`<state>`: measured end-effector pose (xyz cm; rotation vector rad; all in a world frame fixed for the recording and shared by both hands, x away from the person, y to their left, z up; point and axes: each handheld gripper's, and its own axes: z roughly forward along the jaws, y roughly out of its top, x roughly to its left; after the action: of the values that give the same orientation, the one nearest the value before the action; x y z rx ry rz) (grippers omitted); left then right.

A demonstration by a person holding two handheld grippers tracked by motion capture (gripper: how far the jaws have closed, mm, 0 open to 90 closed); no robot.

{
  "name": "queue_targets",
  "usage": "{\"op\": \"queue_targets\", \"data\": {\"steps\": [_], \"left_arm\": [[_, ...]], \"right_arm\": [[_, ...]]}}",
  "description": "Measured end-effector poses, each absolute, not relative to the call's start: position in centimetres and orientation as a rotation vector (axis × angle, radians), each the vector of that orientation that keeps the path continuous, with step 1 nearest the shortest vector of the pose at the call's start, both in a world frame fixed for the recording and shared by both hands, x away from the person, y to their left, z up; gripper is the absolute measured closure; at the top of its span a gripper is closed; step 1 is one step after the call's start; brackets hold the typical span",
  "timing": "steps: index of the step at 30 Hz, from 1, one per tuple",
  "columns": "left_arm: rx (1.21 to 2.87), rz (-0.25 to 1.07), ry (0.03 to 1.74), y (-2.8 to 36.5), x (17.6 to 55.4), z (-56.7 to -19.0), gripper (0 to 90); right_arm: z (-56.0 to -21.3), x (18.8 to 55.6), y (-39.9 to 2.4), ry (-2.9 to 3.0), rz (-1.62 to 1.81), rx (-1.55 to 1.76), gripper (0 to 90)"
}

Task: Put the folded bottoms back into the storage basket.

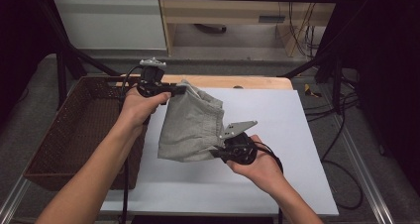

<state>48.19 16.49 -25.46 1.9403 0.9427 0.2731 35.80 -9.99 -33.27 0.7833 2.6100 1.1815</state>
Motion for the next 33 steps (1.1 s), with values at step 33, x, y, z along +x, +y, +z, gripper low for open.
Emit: {"op": "queue_targets", "data": {"steps": [33], "left_arm": [[1.916,0.304,0.970,17.7,48.4,-22.7,76.7]], "right_arm": [[-30.8,36.0,-9.7,2.566,1.235,0.748,87.5]]}}
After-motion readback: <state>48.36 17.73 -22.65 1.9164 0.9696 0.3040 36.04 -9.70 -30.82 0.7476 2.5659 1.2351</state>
